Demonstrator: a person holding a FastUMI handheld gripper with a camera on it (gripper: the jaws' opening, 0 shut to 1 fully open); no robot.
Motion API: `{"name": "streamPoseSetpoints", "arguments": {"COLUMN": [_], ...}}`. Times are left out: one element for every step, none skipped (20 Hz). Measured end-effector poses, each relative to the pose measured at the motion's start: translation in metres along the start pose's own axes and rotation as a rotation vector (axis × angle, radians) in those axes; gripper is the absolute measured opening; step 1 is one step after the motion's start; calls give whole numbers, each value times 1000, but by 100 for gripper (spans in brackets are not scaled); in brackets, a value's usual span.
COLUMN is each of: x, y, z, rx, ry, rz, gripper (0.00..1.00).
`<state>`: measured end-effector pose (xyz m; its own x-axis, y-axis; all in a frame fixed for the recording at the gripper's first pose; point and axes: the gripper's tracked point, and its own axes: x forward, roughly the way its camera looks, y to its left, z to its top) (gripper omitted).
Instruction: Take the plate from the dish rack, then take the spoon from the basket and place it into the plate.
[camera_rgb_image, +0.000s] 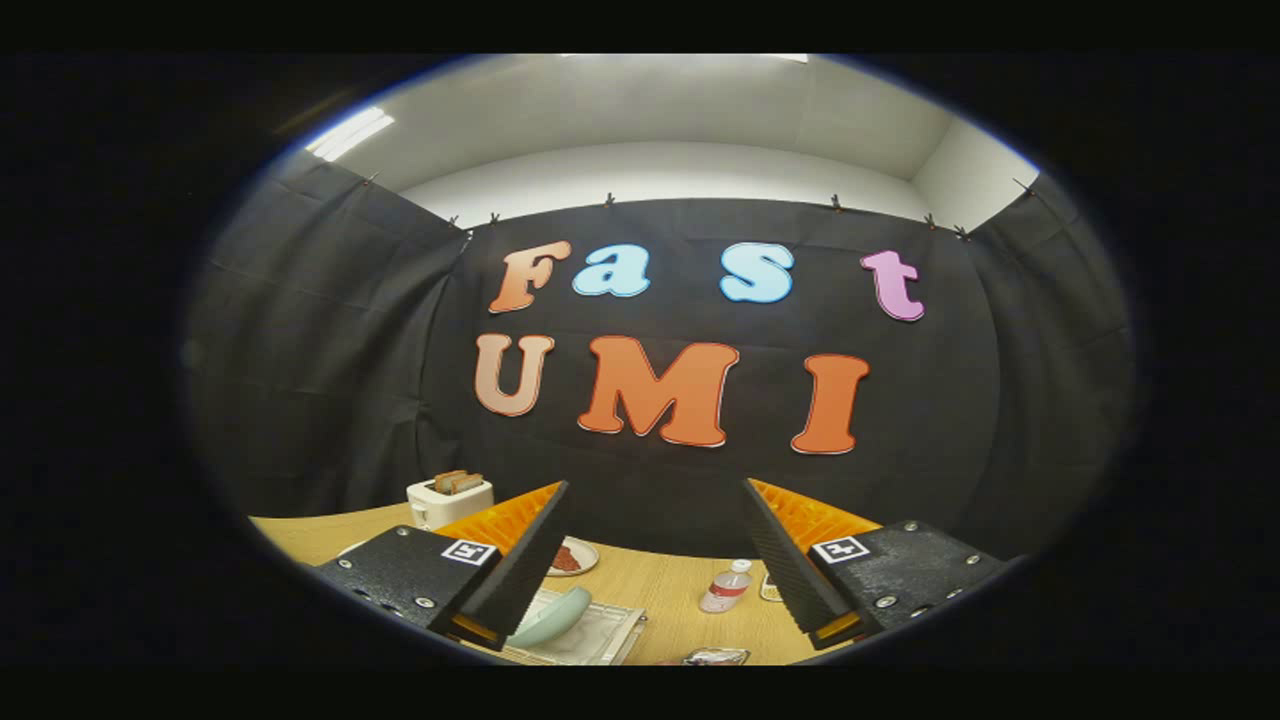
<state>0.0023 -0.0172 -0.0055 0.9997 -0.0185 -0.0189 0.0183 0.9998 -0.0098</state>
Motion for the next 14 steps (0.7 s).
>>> {"name": "streamPoseSetpoints", "arguments": {"x": [1,3,3,4,5,6,8,9,12,14,17,21,24,27], "y": [0,1,3,4,7,11,14,17,22,28,35,41,47,51], "z": [0,1,1,2,1,1,0,-2,-4,-6,-9,-12,-17,-26], "rx": [5,12,14,12,8,4,3,8,21,38,53,64,69,69], "ry": [0,3,7,11,18,25,38,51,66,82,98,113,139,177], "rz": [-2,2,8,10,21,33,44,52,61,75,93,111,125,133], "gripper": [99,99,99,99,99,99,99,99,99,99,99,99,99,99]}}
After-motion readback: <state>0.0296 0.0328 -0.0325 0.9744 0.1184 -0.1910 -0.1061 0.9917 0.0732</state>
